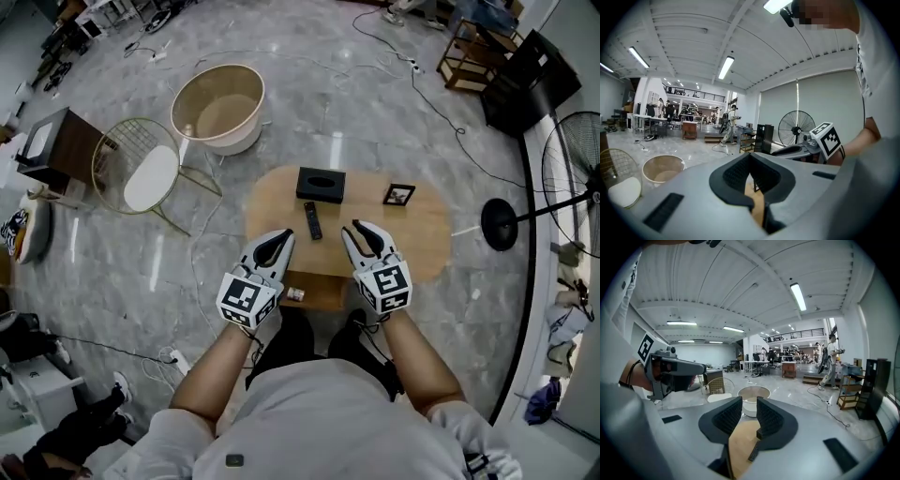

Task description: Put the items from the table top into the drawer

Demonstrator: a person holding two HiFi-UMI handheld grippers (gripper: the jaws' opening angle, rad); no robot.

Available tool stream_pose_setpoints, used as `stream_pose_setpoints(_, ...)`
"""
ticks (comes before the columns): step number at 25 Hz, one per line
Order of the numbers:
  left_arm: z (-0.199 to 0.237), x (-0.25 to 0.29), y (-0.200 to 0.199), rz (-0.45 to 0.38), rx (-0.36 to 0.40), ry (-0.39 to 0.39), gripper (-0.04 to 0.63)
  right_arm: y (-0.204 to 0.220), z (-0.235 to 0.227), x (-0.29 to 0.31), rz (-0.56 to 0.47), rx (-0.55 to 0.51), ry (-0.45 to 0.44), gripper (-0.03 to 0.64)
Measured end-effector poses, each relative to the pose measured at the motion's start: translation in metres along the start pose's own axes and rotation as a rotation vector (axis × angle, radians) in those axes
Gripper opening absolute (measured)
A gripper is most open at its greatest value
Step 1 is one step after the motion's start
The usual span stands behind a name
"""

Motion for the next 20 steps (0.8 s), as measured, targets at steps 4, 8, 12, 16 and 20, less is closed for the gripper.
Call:
stream_pose_setpoints(4,0.035,0.011,0.032,0.035,-0.029,0.007,0.009,0.033,-0.001,0.040,0.068,0.019,0.022,0.140)
stream_pose_setpoints(8,0.068,0.027,0.067,0.070,-0.068,0.012,0.009,0.076,-0.001,0.079,0.160,0.040,0.023,0.163)
stream_pose_setpoints(12,0.098,0.045,0.112,0.091,-0.097,0.022,0.009,0.126,0.003,0.119,0.233,0.057,0.027,0.174)
stream_pose_setpoints(16,0.123,0.060,0.165,0.119,-0.142,0.022,0.009,0.180,0.008,0.156,0.300,0.073,0.025,0.186)
stream_pose_setpoints(20,0.140,0.071,0.221,0.158,-0.182,0.027,0.009,0.236,0.015,0.190,0.372,0.092,0.024,0.187)
Point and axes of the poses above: the fingertips, and each gripper's own axes: x forward along the fingers, z to its left, y out of its underside, the point moved 10 cm from there along -x, backward along the fingers, and after that the axes turned 11 degrees about y, right-handed, at the moved point
